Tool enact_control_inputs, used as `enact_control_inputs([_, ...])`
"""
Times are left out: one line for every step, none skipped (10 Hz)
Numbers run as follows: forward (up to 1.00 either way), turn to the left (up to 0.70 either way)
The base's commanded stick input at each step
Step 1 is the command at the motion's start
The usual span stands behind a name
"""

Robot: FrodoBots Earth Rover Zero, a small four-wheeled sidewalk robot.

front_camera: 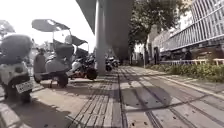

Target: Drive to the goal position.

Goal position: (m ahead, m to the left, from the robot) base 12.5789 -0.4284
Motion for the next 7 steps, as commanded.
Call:
enact_control_inputs([0.7, 0.0])
enact_control_inputs([0.7, 0.0])
enact_control_inputs([0.7, 0.0])
enact_control_inputs([0.7, 0.0])
enact_control_inputs([0.7, 0.0])
enact_control_inputs([0.7, 0.0])
enact_control_inputs([0.7, 0.0])
